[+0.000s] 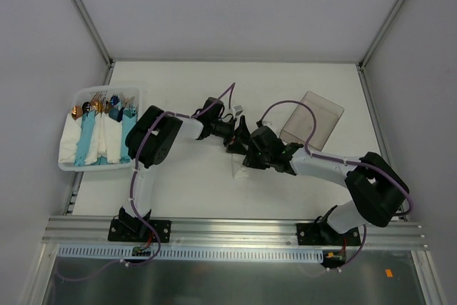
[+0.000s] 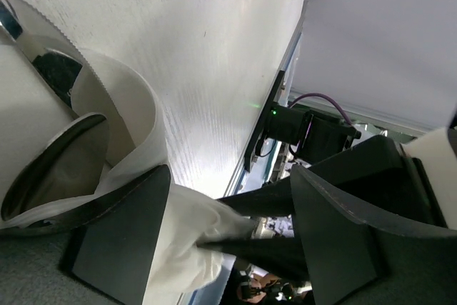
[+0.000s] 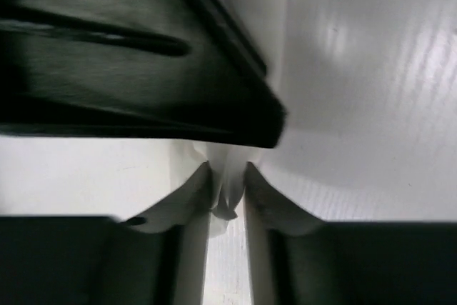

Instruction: Place the utensils on the paper napkin and roll it up

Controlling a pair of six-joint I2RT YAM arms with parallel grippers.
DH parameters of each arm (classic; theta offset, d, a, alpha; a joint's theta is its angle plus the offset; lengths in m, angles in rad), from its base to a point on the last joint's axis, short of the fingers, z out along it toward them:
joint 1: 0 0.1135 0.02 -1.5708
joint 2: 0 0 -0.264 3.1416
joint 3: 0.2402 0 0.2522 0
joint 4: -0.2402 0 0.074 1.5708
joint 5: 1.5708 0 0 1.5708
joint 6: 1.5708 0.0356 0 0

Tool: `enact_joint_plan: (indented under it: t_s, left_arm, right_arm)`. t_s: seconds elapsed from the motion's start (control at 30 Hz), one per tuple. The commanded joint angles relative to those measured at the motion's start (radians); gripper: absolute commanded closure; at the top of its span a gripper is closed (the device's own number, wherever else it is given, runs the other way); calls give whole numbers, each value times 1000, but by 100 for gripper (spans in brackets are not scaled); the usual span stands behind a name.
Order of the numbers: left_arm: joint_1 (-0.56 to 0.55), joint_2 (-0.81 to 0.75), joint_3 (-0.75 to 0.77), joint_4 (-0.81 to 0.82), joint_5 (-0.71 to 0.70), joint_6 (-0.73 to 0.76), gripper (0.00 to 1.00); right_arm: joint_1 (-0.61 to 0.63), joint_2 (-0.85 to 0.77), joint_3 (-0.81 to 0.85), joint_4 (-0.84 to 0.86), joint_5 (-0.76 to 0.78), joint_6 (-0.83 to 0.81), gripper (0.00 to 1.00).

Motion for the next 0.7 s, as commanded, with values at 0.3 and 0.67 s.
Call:
enact_joint_plan:
  t_s: [0.3, 0.67]
  left_arm:
    - [32, -115, -11, 63, 59, 31, 32]
    - [26, -304, -142, 71, 97, 99, 52]
  right_arm:
    - [-40, -5, -140, 29, 74, 37, 99]
    - [-50, 41, -159, 110, 37, 49, 100]
